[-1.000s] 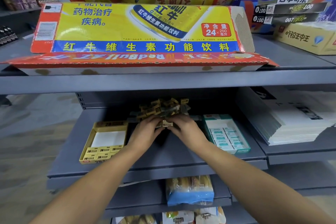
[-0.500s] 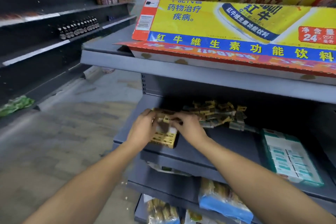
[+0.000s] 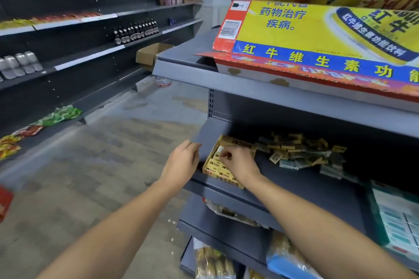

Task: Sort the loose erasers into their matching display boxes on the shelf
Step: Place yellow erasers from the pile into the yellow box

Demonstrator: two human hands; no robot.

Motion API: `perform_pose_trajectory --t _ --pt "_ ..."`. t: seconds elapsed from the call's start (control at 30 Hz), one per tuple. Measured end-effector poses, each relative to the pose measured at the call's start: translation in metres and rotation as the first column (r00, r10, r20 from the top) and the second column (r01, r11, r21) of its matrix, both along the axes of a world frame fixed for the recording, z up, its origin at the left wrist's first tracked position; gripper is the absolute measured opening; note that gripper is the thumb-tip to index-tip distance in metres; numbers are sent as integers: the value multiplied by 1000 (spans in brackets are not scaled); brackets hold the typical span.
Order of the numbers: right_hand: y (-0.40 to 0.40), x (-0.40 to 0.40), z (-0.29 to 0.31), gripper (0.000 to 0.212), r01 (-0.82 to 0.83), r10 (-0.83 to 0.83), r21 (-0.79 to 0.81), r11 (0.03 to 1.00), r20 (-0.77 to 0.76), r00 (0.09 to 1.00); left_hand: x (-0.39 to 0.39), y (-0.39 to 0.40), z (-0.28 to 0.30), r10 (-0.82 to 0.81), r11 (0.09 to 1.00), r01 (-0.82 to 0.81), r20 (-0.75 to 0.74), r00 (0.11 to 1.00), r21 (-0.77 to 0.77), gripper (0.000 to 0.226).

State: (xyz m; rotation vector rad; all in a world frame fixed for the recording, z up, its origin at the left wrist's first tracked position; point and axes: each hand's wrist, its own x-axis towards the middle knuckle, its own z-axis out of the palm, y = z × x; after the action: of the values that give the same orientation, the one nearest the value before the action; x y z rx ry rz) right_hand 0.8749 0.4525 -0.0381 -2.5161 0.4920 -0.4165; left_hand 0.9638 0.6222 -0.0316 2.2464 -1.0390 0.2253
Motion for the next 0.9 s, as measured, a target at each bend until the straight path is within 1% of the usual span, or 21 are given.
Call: perform_pose_trajectory --t 0.17,0.3,0.47,0.57,0.73,0.8,0.9 --pt "4 5 -3 8 -13 13 20 1000 -9 1000 0 1 -1 -24 1000 24 -1 1000 18 30" --pt "8 5 -4 15 -35 34 -24 999 -44 998 2 4 -2 -28 999 29 -12 1000 27 31" --pt "6 -1 1 21 -40 39 -17 999 -74 996 1 -5 -2 -56 998 55 22 998 28 29" --pt "-4 -17 6 28 18 -18 -4 1000 -10 1000 -7 -29 -1 -116 993 114 34 993 42 28" --pt "-43 -67 6 27 131 -127 -84 988 54 990 -38 -89 1 -260 965 259 9 966 36 21" --pt "-63 -91 6 28 185 -179 -90 979 70 981 -53 -112 1 -328 944 326 34 944 46 25" --pt "-87 -119 3 28 248 -244 -103 963 47 969 -69 -137 -1 -391 920 390 31 920 34 32"
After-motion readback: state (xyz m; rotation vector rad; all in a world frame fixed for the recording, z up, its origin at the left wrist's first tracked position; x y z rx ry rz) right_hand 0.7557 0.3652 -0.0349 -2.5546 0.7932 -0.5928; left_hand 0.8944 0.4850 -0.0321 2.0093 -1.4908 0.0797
